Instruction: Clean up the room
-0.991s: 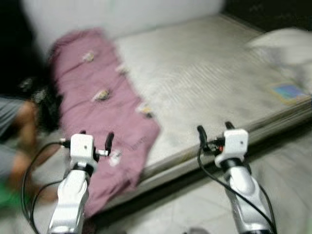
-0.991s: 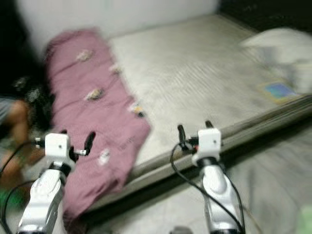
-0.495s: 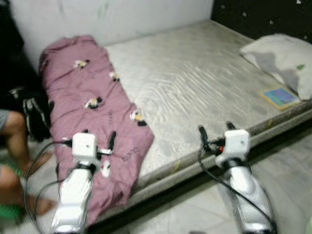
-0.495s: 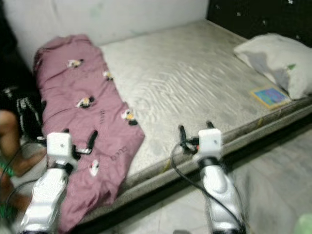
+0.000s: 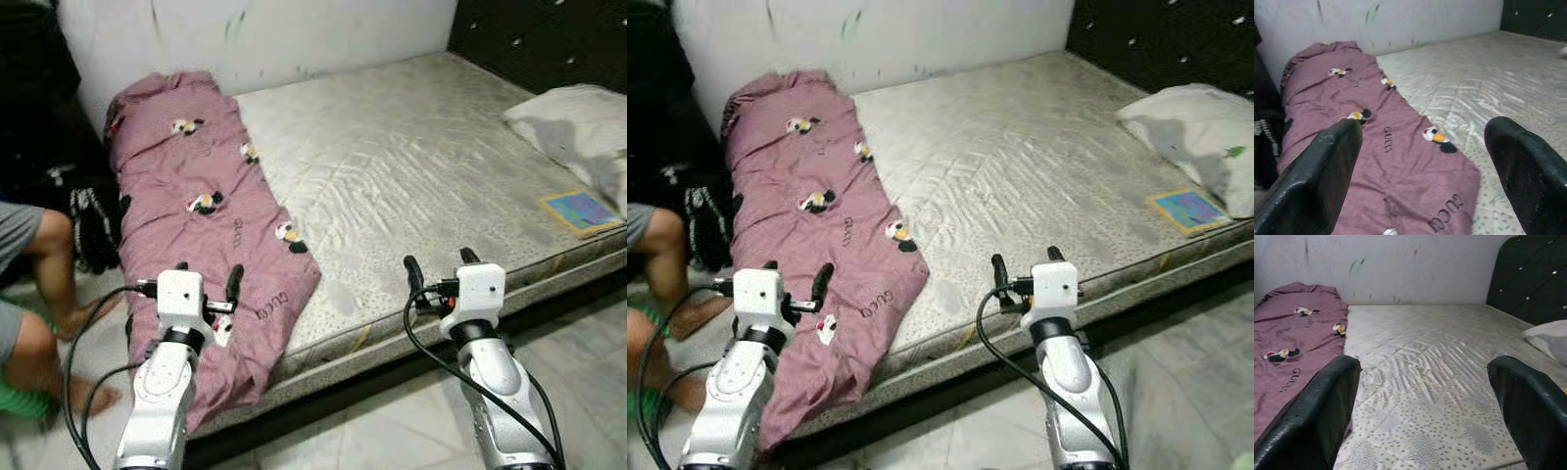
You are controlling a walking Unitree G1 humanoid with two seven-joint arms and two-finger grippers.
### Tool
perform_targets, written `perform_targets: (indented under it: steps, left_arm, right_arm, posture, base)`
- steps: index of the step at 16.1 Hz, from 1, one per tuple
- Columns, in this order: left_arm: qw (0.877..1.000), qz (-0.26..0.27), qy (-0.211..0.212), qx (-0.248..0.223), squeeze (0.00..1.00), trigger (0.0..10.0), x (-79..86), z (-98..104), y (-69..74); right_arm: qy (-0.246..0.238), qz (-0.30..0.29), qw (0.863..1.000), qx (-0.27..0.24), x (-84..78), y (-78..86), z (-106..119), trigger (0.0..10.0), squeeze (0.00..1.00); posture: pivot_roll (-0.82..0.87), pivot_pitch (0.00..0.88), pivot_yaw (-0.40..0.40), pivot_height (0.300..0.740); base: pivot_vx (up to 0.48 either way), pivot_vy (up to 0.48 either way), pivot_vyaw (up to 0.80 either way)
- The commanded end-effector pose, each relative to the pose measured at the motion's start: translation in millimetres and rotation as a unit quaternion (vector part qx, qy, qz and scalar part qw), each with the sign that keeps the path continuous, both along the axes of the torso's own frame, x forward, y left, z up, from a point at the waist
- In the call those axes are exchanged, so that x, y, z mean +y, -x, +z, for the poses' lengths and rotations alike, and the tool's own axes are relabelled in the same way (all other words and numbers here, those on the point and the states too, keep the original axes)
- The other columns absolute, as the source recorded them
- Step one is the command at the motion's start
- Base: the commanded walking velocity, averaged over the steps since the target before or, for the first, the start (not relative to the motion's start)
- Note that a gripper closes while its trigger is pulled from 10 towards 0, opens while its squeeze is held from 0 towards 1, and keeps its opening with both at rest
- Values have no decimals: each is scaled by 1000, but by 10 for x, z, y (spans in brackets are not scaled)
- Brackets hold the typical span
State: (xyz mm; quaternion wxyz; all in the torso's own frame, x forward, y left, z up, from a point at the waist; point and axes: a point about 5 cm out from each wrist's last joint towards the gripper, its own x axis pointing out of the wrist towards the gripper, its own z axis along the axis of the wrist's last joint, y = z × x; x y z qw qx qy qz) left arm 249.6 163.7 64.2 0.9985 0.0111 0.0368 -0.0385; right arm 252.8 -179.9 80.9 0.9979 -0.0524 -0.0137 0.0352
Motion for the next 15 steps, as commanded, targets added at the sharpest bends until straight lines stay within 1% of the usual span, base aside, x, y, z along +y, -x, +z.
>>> perform_targets:
  steps: [1, 7, 15]
  left_arm:
    - [1000, 6, -3, 8, 0, 10000, 52, -18, -2]
    - [1000, 5, -7, 4, 0, 10000, 50, -6, -6]
    - [1000, -12, -6, -5, 0, 10000, 24, 17, 6]
  right_arm:
    - [-5, 5, 1000, -4, 26, -18, 27, 10000, 0]
    - [-8, 6, 1000, -4, 41, -23, 29, 10000, 0]
    - [-8, 6, 1000, -6, 53, -30, 40, 10000, 0]
  posture:
    - [-72, 0, 65, 740]
    - [-70, 0, 65, 740]
    - [-71, 0, 65, 740]
  base:
    - [0, 480, 0]
    - [0, 472, 0]
    - [0, 0, 0]
